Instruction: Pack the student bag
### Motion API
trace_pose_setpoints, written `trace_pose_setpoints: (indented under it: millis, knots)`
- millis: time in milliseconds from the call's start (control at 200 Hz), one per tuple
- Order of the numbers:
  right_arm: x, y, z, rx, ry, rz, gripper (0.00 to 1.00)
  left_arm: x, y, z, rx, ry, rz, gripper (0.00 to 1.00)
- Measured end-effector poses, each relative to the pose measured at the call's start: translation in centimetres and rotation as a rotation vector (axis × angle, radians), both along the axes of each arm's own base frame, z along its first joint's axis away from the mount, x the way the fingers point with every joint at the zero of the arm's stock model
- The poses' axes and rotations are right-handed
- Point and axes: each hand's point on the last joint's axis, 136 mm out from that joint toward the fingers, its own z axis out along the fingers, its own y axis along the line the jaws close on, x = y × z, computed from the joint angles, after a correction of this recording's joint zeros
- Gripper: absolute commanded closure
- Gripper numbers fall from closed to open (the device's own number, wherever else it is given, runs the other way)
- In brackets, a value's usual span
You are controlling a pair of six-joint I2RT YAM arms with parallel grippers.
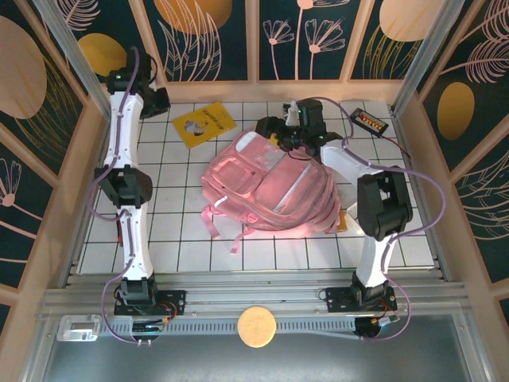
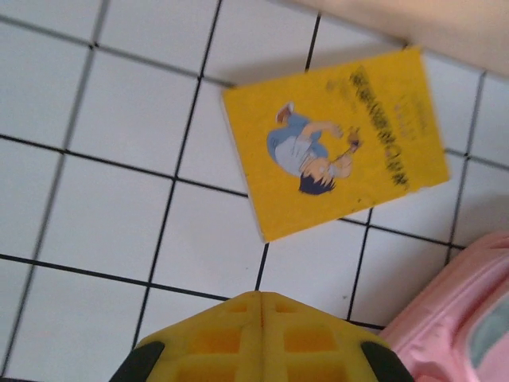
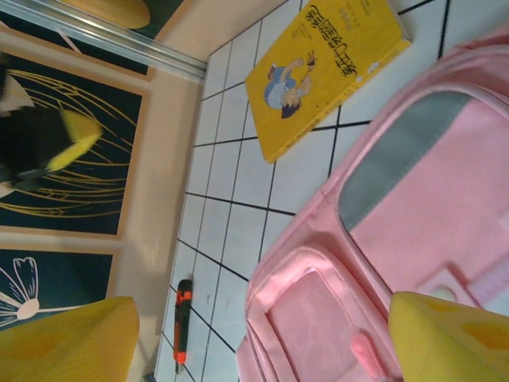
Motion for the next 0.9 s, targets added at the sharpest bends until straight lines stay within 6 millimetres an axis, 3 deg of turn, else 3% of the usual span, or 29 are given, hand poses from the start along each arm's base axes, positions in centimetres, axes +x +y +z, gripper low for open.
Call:
trace_pose_setpoints:
  millis: [65, 120, 185, 260, 330, 375, 425, 480, 545, 646, 901]
  knots:
    - [0.9, 0.8, -0.6, 0.009, 0.001, 0.008, 0.16, 0.5, 0.2, 2.3, 0.008, -0.078, 0.004, 0.55]
    - [1.5, 1.4, -1.2, 0.017, 0.012, 0.018, 0.16, 1.6, 0.3, 3.2, 0.01, -0.134, 0.01, 0.54]
    - [2.1, 2.2, -2.2, 0.029, 0.036, 0.028, 0.16, 3.2, 0.3, 2.4, 0.009, -0.164, 0.003, 0.53]
    - [2.0, 2.8, -3.2, 0.033, 0.06, 0.045, 0.16, 5.9, -0.1, -0.4, -0.01, -0.18, -0.01, 0.5]
    - [1.6, 3.2, -3.7, 0.028, 0.079, 0.059, 0.16, 8.2, -0.5, -4.6, -0.035, -0.166, -0.021, 0.37]
    - [1.2, 3.5, -3.8, 0.026, 0.085, 0.071, 0.16, 9.5, -0.8, -7.8, -0.05, -0.144, -0.024, 0.36]
    - [0.8, 3.8, -3.7, 0.028, 0.087, 0.085, 0.15, 10.4, -0.9, -11.0, -0.064, -0.122, -0.023, 0.34]
    - [0.4, 4.0, -3.8, 0.024, 0.094, 0.095, 0.15, 11.1, -1.1, -13.9, -0.074, -0.102, -0.023, 0.2]
    - [-0.1, 3.8, -4.1, 0.017, 0.108, 0.1, 0.14, 11.6, -1.1, -16.6, -0.087, -0.085, -0.008, 0.19]
    - [-1.0, 3.2, -4.8, 0.001, 0.135, 0.099, 0.14, 11.8, -0.5, -18.6, -0.101, -0.063, 0.041, 0.19]
    - [-1.8, 2.5, -5.9, -0.015, 0.167, 0.102, 0.14, 11.7, 1.9, -20.7, -0.102, -0.037, 0.132, 0.22]
